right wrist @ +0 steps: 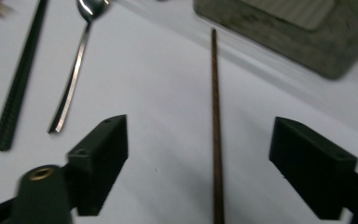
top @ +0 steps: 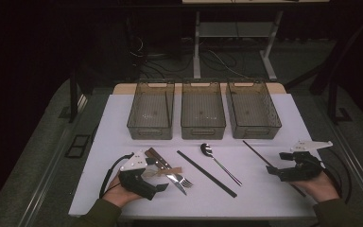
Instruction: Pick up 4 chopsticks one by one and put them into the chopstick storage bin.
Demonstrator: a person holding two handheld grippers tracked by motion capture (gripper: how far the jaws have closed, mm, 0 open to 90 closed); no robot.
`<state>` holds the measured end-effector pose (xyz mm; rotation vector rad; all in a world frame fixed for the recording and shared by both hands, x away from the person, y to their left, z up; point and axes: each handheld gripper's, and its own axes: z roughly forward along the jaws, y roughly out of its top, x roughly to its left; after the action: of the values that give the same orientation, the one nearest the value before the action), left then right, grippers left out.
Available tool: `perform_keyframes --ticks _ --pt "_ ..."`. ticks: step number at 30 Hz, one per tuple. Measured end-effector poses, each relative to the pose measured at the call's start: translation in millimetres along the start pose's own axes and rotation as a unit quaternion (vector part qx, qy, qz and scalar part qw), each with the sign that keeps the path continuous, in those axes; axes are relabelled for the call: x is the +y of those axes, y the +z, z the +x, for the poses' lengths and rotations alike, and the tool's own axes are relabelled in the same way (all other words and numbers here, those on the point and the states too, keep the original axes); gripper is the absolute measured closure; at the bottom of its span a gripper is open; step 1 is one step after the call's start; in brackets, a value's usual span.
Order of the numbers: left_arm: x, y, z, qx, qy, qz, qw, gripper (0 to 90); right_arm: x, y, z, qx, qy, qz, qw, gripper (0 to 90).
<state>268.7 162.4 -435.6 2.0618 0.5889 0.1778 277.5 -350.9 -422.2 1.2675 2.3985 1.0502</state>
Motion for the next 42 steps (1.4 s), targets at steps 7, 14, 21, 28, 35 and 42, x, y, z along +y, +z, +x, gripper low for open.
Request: perform_keyframes --ticks 7,14,21,28,35,42 --pt "-0.2 0.0 0.0 0.001 0.000 0.000 1.0000 0.0 -13.5 -4.9 -9.1 -0.006 0.004 0.024 0.9997 39.5" --pt "-0.1 0.4 -0.3 0.001 0.001 0.001 1.0000 0.0 -15.0 -5.5 -12.1 -0.001 -0.001 0.037 0.9993 57.0" --pt "-0.2 1.0 -0.2 0.000 0.001 0.002 1.0000 0.0 -14.6 1.5 -11.6 0.000 -0.006 0.064 0.9980 68.0" --pt "-0.2 1.2 -0.1 0.000 -0.001 0.003 1.0000 0.0 -14.1 5.8 -12.2 -0.006 -0.011 0.072 0.9974 74.2" --pt "-0.3 1.2 -0.1 0.000 -0.002 0.003 1.0000 0.0 -14.5 8.2 -11.4 -0.009 -0.019 0.076 0.9969 78.0" --pt "-0.3 1.3 -0.1 0.000 -0.002 0.004 1.0000 0.0 -15.4 8.9 -9.2 -0.012 -0.028 0.074 0.9968 81.6"
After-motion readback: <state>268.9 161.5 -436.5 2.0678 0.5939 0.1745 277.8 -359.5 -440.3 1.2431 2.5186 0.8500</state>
